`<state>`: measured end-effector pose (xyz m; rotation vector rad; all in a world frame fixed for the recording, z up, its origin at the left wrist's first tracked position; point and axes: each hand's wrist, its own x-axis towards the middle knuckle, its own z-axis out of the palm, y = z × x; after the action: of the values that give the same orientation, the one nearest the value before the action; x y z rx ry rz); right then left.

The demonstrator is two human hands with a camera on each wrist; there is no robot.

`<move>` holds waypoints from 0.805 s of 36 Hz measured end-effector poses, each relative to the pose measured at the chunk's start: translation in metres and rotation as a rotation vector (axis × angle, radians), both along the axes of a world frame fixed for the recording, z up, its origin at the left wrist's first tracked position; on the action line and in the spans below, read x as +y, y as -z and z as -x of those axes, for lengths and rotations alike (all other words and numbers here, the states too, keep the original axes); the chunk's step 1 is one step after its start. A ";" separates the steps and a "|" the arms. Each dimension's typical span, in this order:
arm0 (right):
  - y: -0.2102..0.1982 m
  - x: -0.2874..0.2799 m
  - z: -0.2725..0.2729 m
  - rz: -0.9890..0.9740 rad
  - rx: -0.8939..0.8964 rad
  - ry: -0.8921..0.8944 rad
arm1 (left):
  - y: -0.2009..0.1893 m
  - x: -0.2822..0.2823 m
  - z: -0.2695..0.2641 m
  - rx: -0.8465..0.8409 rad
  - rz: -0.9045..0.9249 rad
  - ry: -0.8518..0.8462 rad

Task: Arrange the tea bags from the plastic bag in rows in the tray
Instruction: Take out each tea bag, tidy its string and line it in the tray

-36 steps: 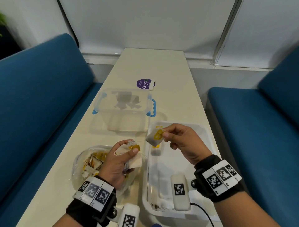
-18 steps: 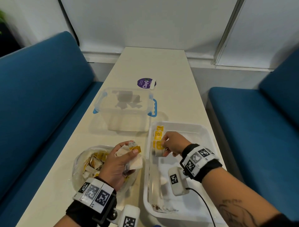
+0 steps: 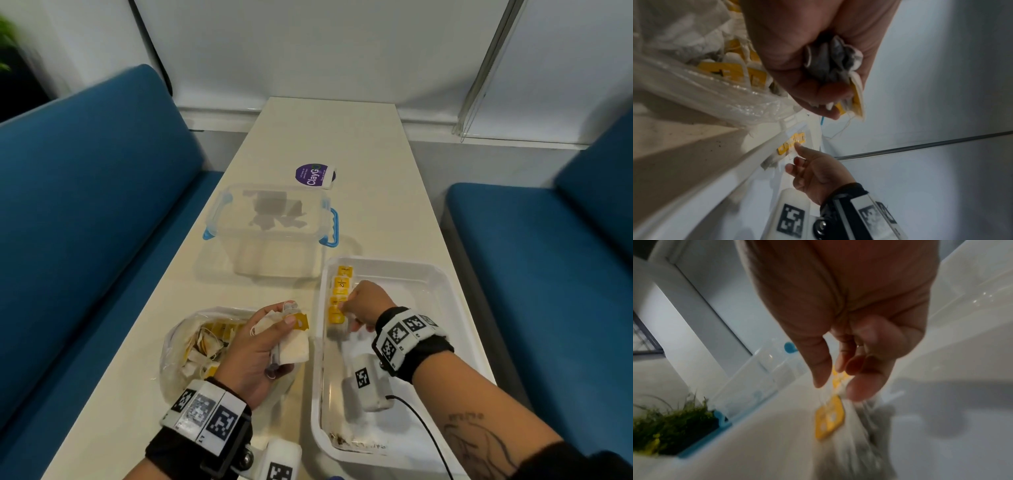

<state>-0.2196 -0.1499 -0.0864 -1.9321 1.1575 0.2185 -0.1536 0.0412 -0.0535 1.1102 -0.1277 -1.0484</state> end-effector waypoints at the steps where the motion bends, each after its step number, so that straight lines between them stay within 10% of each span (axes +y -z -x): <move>1: -0.003 -0.002 0.003 0.011 -0.055 0.029 | -0.001 0.000 0.000 0.000 0.000 0.003; 9: -0.067 0.023 0.037 -0.231 -0.554 0.028 | -0.003 -0.005 0.007 0.002 -0.017 0.057; 29: -0.067 0.071 0.060 -0.224 -0.795 0.030 | -0.002 -0.002 0.027 0.074 0.075 0.098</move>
<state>-0.2797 -0.0789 -0.0199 -1.5617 0.5929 -0.3960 -0.1811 0.0390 -0.0513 1.0045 -0.1618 -1.1619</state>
